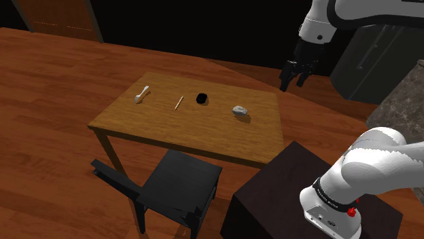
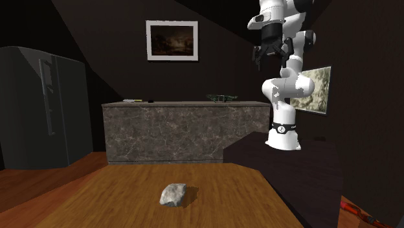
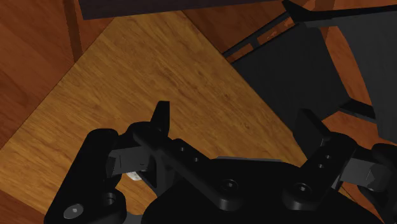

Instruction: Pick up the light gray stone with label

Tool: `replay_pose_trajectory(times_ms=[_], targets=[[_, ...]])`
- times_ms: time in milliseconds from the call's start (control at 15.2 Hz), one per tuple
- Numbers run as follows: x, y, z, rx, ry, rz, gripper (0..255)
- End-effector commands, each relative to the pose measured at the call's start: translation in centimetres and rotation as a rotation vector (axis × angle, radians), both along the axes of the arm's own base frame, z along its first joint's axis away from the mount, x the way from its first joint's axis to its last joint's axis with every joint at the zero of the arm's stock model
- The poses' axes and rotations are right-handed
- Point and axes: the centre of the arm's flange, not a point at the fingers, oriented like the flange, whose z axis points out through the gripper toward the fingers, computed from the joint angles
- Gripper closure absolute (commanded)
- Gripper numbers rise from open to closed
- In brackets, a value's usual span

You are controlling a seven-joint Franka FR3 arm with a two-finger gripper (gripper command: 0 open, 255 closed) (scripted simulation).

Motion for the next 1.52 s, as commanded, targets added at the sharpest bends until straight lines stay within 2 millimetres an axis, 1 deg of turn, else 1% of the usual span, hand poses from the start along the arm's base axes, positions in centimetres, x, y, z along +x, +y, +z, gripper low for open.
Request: replay_pose_trajectory(times_ms=[0,726,1452], targets=[[0.0,0.0,0.0,0.0,0.0,0.0,0],[5.5,-6.5,-11.1,-0.054,-0.025,0.184,0],[12.4,-12.5,-21.7,-0.108,-0.049,0.368,0]])
